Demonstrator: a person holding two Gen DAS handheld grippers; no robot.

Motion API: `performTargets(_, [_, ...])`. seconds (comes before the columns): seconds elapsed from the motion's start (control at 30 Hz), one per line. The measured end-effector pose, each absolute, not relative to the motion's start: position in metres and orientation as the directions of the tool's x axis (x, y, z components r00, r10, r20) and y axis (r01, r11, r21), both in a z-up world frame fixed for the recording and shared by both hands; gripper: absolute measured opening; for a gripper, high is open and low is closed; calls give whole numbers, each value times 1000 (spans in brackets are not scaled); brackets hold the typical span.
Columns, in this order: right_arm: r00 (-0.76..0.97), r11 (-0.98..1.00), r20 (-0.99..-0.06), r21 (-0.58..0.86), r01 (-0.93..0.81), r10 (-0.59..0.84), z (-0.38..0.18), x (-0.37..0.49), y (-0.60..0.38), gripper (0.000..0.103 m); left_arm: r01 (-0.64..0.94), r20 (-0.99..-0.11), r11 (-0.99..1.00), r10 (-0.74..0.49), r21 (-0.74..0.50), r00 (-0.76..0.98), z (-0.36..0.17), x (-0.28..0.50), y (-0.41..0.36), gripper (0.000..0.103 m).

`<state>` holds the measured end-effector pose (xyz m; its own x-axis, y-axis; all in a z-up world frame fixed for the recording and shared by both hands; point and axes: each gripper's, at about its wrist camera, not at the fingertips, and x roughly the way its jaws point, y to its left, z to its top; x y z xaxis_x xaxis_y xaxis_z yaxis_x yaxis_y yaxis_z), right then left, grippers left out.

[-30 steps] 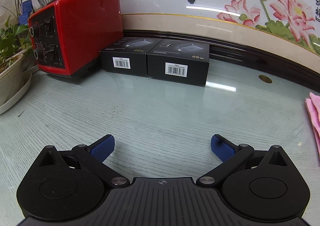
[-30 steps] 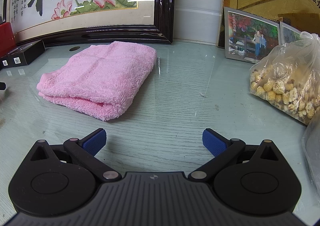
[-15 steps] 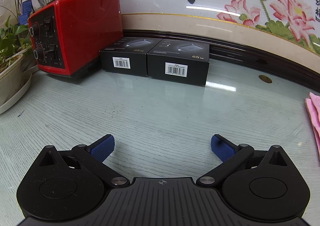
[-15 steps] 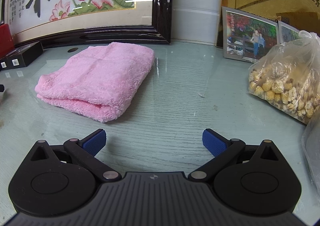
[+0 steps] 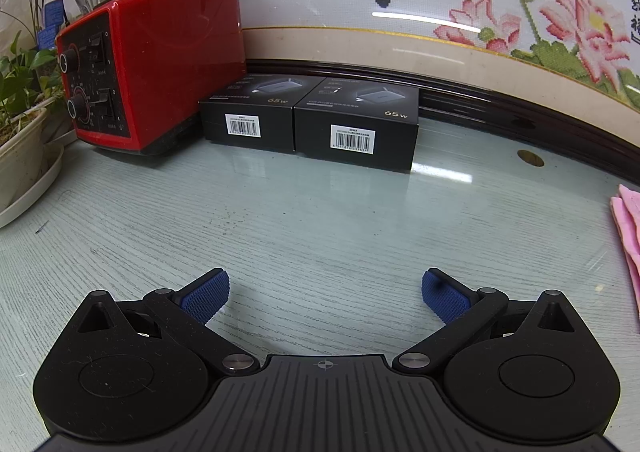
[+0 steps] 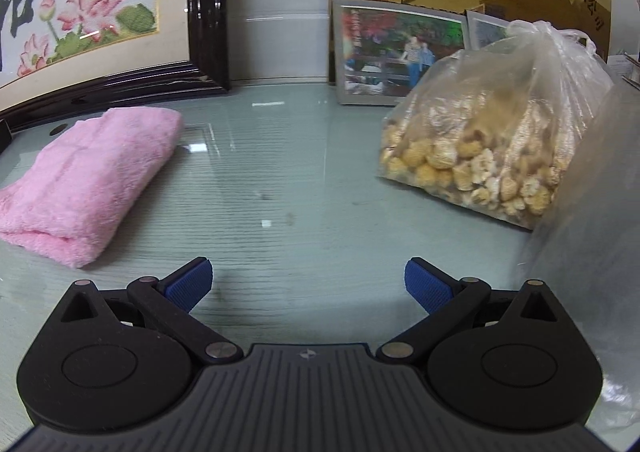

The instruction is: Fold towel

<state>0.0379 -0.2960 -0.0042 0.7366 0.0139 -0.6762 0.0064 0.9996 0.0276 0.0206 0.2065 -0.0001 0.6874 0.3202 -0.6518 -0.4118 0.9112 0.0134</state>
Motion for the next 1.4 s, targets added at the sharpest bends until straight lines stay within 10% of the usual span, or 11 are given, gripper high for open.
performTargets(1.4, [736,1000,-677,30,5,17,-4,39,-304,103,-412,-652,911,320,14,687,-1,21,207,103])
